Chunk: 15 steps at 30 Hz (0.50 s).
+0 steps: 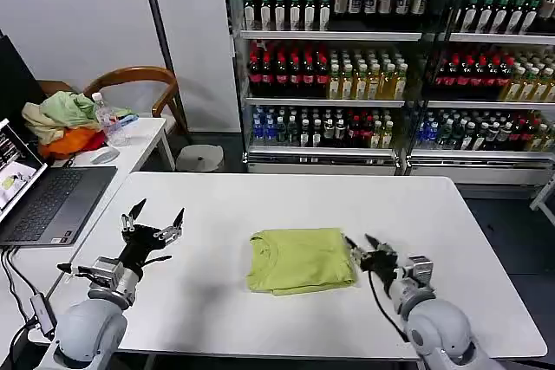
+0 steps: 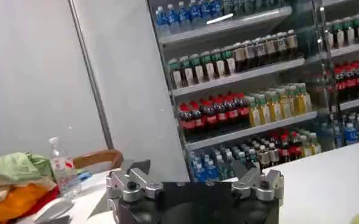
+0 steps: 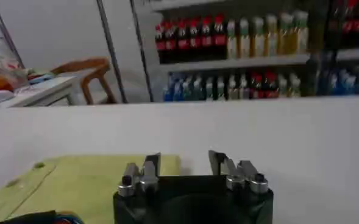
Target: Fold and organize the clothes.
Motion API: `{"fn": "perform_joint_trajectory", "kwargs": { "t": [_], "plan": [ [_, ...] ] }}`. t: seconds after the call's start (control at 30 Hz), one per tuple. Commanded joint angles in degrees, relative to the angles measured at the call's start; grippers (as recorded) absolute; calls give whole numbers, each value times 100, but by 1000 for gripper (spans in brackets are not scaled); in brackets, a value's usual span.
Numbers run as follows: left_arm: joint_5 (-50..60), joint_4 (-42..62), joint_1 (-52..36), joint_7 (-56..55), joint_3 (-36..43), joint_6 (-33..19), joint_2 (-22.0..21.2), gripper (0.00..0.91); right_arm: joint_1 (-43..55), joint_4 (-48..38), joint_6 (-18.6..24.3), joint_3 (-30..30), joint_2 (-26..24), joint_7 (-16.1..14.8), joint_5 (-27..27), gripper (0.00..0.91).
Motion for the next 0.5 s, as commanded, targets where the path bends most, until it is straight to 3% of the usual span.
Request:
{"fn": "perform_joint_trajectory", "kwargs": {
  "t": [0.03,0.5],
  "plan": [
    [4,-41,-4,8,29,-20,-3,907,94,73,644,585,-157,-184,-1291,907],
    [5,-15,-3,19,88,-19,-58,907,39,17,969,407,63,-197,-1465,907]
  ]
}}
